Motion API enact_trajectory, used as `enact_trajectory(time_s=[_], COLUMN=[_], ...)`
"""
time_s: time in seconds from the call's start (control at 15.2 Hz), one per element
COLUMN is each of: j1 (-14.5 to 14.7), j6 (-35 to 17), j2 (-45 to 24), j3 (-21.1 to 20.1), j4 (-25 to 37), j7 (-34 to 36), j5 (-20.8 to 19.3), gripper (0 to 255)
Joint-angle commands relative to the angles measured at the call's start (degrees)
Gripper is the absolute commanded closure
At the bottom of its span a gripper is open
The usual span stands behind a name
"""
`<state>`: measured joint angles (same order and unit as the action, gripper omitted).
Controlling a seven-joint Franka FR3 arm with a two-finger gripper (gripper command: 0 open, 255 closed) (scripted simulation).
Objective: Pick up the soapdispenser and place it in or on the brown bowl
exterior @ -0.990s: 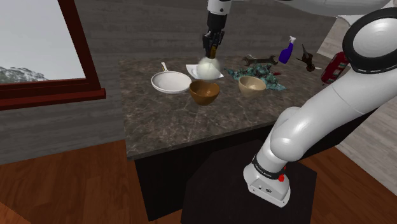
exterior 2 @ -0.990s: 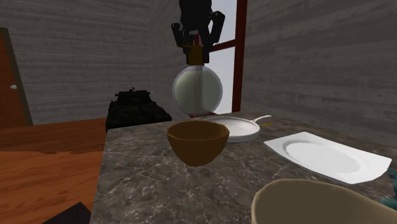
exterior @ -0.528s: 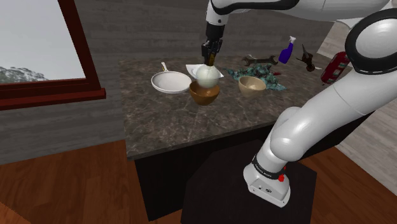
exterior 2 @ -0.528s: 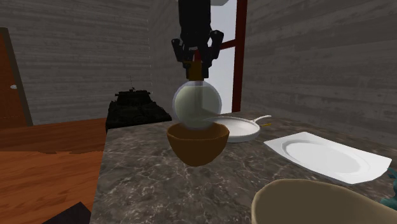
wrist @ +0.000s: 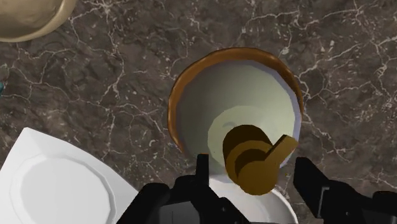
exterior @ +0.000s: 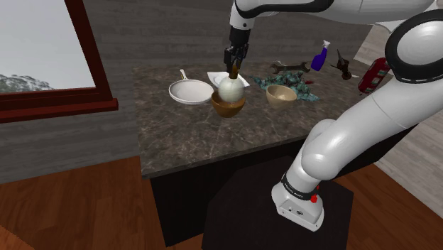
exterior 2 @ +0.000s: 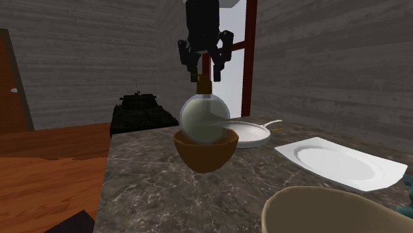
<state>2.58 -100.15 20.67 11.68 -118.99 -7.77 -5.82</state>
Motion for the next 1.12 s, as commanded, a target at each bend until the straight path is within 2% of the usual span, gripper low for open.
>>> enact_trajectory(time_s=[0.0, 0.26, 0.53, 1.06], j1=[0.00, 0.00, 0.23, 0.23], j6=[-0.01, -0.01, 7.25, 7.25], j2=[0.01, 0.01, -0.84, -0.84], j3=[0.00, 0.00, -0.38, -0.38], j4=[0.01, 0.00, 8.10, 8.10], j7=[0.00, 0.00, -0.21, -0.21], j5=[0.00, 0.00, 0.36, 0.36], gripper=[0, 0, 0, 0])
